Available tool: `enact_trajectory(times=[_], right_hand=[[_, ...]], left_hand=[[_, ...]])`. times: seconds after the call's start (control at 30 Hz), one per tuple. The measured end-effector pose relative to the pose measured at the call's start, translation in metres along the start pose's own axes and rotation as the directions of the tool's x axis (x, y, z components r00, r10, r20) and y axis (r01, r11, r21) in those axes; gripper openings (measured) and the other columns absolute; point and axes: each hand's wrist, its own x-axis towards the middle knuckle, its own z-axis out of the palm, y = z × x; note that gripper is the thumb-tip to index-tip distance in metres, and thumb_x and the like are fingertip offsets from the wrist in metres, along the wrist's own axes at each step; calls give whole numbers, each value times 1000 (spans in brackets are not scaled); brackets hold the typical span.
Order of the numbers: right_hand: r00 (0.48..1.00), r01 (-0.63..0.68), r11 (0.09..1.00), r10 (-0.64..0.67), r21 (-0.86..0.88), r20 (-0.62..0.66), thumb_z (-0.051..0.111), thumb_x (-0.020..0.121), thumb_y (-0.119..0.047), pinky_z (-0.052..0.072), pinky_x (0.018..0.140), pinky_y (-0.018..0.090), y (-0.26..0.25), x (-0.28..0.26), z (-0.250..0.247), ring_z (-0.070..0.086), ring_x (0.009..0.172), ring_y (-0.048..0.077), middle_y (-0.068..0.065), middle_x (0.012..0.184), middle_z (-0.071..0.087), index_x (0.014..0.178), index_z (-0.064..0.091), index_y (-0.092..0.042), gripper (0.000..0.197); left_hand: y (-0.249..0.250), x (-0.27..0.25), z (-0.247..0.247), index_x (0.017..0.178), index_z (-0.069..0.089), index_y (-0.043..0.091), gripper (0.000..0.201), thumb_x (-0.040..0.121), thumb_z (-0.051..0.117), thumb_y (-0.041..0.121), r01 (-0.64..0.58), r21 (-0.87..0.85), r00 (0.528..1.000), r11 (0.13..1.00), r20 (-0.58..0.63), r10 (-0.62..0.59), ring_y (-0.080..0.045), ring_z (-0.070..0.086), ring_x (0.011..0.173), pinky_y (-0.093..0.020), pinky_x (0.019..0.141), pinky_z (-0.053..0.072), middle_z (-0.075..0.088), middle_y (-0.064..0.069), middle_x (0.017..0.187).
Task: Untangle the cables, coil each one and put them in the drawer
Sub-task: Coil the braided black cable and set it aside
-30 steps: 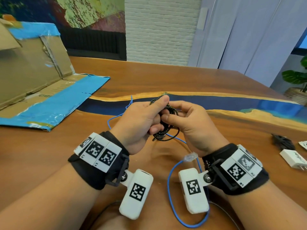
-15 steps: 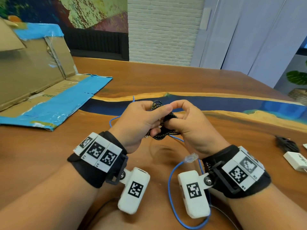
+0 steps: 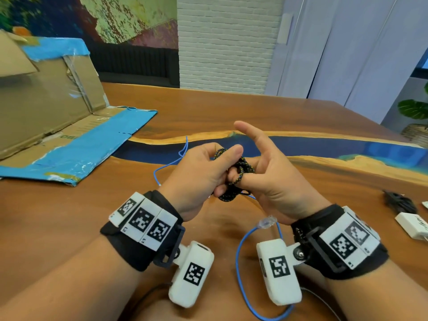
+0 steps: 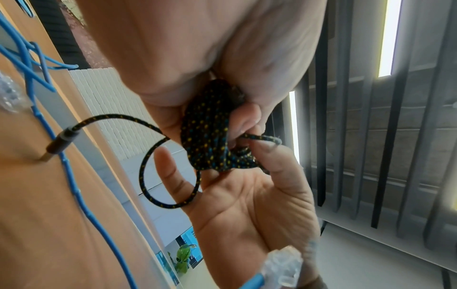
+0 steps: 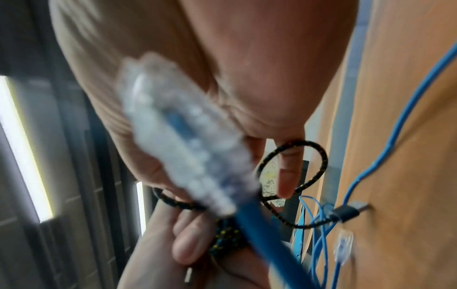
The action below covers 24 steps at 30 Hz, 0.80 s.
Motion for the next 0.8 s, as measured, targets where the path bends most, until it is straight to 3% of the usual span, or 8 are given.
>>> enact_trajectory(times=[0.1, 0.2, 0.3, 0.37, 0.43, 0.6, 0.7, 0.8], right_hand=[[996, 32, 999, -34, -24, -88, 68, 88, 10, 59, 84, 60, 1, 2, 3, 71, 74, 44, 31, 79, 70, 142, 52, -21, 65], [975, 51, 993, -72, -103, -212, 71, 91, -16, 58, 83, 63, 6, 6, 7, 70, 76, 48, 36, 90, 69, 125, 67, -13, 34], [959, 65, 990, -97, -124, -267, 57, 97, -34, 60, 80, 50, 7, 9, 9, 69, 91, 36, 16, 107, 72, 116, 72, -8, 36], [923, 111, 985, -153, -135, -353, 56, 99, -31, 56, 71, 33, 3, 11, 5, 65, 79, 16, -1, 94, 70, 104, 76, -10, 30], [894, 152, 985, -173, -84, -412, 60, 93, -35, 48, 63, 27, -1, 10, -1, 52, 67, 12, -5, 76, 61, 93, 80, -18, 26], [886, 161, 984, -177, -73, -428, 56, 90, -48, 42, 74, 33, -5, 7, -9, 55, 68, 14, 0, 70, 63, 95, 80, -22, 35], [931, 156, 984, -115, 91, -347, 51, 92, -41, 51, 75, 33, -8, 6, -9, 66, 72, 21, 6, 73, 71, 106, 72, -13, 37], [958, 129, 964, -61, 231, -279, 50, 91, -36, 59, 84, 39, -9, 5, -5, 73, 92, 31, 12, 84, 75, 104, 68, -12, 32]], left_hand=[[-1, 0, 4, 87, 47, 10, 30, 100, 56, 36, 17, -7, 1000, 1000, -1, -17, -10, 32, 39, -20, 42, 32, 43, 2, 53], [-3, 3, 2, 97, 53, 4, 31, 102, 56, 34, 6, -6, 1000, 1000, -28, -6, -10, 32, 40, -23, 44, 31, 35, 0, 55], [-4, 6, -5, 111, 53, -10, 43, 100, 59, 32, -14, 10, 997, 1000, -74, 14, -12, 33, 41, -28, 48, 31, 35, 2, 52], [-6, 6, -6, 109, 52, -2, 34, 97, 65, 28, -16, 13, 997, 1000, -79, 16, -12, 34, 40, -26, 49, 33, 37, 5, 49], [-7, 6, -6, 113, 54, 3, 30, 96, 67, 23, 2, 15, 997, 1000, -73, -1, -13, 33, 41, -24, 48, 36, 38, 6, 47], [-12, 8, -10, 102, 61, -10, 35, 101, 61, 25, -15, 114, 999, 993, -30, 19, -15, 34, 45, -31, 62, 41, 35, 5, 51], [-13, 10, -16, 103, 63, -9, 37, 101, 61, 29, -2, 121, 996, 993, -88, 12, -15, 33, 47, -27, 57, 36, 33, 5, 53], [-10, 13, -23, 109, 67, 1, 28, 102, 59, 27, -9, 104, 991, 995, -130, 22, -15, 33, 48, -24, 52, 35, 35, 5, 53]])
